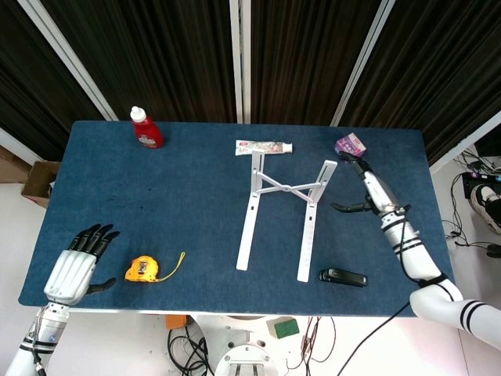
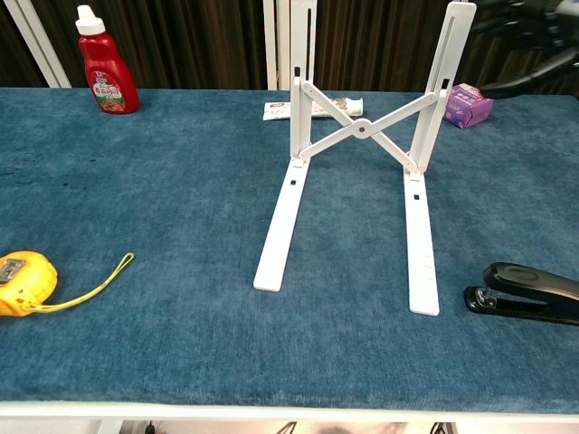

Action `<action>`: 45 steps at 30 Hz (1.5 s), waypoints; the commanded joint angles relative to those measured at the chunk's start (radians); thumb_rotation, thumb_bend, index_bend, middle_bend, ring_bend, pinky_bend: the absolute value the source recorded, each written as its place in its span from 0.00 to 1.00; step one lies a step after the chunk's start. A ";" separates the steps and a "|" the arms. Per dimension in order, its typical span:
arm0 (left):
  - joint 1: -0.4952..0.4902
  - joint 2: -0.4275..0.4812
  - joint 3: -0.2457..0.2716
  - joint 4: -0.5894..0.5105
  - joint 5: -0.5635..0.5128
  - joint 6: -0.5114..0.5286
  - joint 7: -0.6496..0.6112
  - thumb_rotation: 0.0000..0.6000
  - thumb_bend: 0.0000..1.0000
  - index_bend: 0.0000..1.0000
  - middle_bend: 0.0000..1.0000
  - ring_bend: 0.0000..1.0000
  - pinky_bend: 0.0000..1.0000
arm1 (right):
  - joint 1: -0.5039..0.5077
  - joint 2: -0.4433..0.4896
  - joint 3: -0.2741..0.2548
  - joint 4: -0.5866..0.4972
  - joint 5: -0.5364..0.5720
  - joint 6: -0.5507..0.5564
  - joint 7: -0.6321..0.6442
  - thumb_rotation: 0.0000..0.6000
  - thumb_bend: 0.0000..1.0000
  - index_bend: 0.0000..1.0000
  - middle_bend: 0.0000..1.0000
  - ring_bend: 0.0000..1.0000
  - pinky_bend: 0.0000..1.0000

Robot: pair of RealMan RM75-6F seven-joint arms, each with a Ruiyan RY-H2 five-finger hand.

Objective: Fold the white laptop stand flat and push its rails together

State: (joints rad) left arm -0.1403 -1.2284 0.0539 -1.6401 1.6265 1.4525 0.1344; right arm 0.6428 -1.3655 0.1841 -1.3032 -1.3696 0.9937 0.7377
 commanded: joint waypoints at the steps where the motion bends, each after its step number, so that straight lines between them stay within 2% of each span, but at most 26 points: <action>1: 0.002 0.000 0.000 -0.001 0.001 0.002 0.000 1.00 0.04 0.17 0.10 0.06 0.16 | -0.007 -0.008 -0.036 -0.028 -0.082 0.027 0.062 1.00 0.00 0.08 0.13 0.01 0.07; 6: 0.000 -0.002 0.001 0.002 0.003 -0.005 -0.001 1.00 0.04 0.16 0.10 0.06 0.16 | -0.045 -0.012 -0.122 -0.059 -0.206 0.100 0.105 1.00 0.00 0.08 0.13 0.01 0.07; 12: -0.003 -0.005 0.001 0.000 0.016 -0.004 0.004 1.00 0.04 0.17 0.10 0.06 0.16 | -0.079 -0.011 -0.215 -0.074 -0.300 0.146 0.094 1.00 0.00 0.08 0.13 0.01 0.07; 15: -0.007 -0.002 0.000 -0.003 0.021 -0.009 0.009 1.00 0.04 0.17 0.10 0.06 0.16 | -0.090 0.008 -0.253 -0.081 -0.327 0.146 0.047 1.00 0.00 0.07 0.12 0.01 0.06; 19: -0.015 0.004 -0.004 -0.009 0.026 -0.016 0.019 1.00 0.04 0.16 0.10 0.06 0.16 | -0.119 0.035 -0.275 -0.092 -0.336 0.171 -0.078 1.00 0.00 0.06 0.12 0.00 0.05; 21: -0.019 0.005 -0.007 -0.011 0.025 -0.020 0.021 1.00 0.04 0.16 0.10 0.06 0.16 | -0.133 0.048 -0.273 -0.099 -0.331 0.188 -0.133 1.00 0.00 0.06 0.12 0.00 0.05; 24: -0.027 0.004 -0.011 -0.014 0.027 -0.028 0.023 1.00 0.04 0.16 0.10 0.06 0.16 | -0.147 0.048 -0.227 -0.082 -0.276 0.203 -0.267 1.00 0.00 0.06 0.12 0.00 0.05; 30: -0.046 -0.003 -0.019 -0.012 0.027 -0.050 0.020 1.00 0.04 0.17 0.10 0.06 0.16 | -0.113 -0.053 -0.129 0.036 -0.164 0.154 -0.609 1.00 0.00 0.06 0.12 0.00 0.05; 34: -0.083 -0.002 -0.039 -0.006 0.021 -0.088 -0.008 1.00 0.04 0.16 0.10 0.06 0.16 | -0.070 -0.132 -0.090 0.116 -0.122 0.102 -0.695 1.00 0.00 0.06 0.12 0.00 0.05; 36: -0.116 -0.007 -0.056 0.004 0.016 -0.122 -0.041 1.00 0.04 0.16 0.10 0.06 0.16 | -0.054 -0.170 -0.080 0.158 -0.132 0.112 -0.713 1.00 0.00 0.07 0.15 0.03 0.06; 39: -0.179 -0.024 -0.087 0.027 -0.003 -0.198 -0.066 1.00 0.04 0.16 0.10 0.06 0.16 | -0.040 -0.223 -0.076 0.241 -0.172 0.167 -0.731 1.00 0.00 0.26 0.32 0.21 0.21; 42: -0.244 -0.056 -0.119 0.054 -0.019 -0.269 -0.064 1.00 0.04 0.16 0.10 0.06 0.16 | -0.027 -0.256 -0.080 0.309 -0.201 0.194 -0.762 1.00 0.00 0.54 0.56 0.46 0.46; 45: -0.314 -0.110 -0.157 0.095 -0.044 -0.341 -0.072 1.00 0.04 0.15 0.10 0.06 0.16 | -0.008 -0.284 -0.084 0.373 -0.226 0.211 -0.811 1.00 0.00 0.68 0.67 0.58 0.58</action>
State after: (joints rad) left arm -0.4050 -1.2973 -0.0691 -1.5796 1.6052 1.1614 0.0721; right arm 0.6162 -1.6219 0.0994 -0.9694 -1.5724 1.1840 -0.0398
